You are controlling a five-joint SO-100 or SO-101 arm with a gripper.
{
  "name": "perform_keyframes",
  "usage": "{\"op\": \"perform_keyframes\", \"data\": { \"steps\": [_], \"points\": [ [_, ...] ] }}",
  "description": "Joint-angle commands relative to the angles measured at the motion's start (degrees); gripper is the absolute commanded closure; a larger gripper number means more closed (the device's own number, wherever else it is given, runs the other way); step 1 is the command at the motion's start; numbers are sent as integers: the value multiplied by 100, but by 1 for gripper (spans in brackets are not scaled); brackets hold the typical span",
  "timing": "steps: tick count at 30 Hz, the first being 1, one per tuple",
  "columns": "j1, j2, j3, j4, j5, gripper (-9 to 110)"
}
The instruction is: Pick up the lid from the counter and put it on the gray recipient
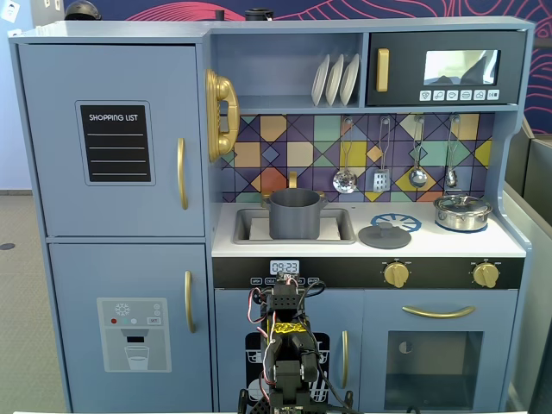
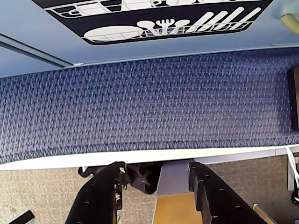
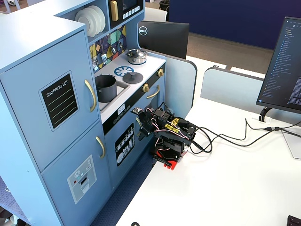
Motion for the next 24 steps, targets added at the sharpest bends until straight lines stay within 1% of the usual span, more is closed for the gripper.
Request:
{"op": "perform_keyframes", "data": {
  "steps": [1,17,20,24],
  "points": [
    [888,-26,0,281,-167,101],
    [888,-26,0,255,-158,101],
    [888,-26,0,-202,-70,101],
    [905,-35,-44,-1143,-316,101]
  ]
}}
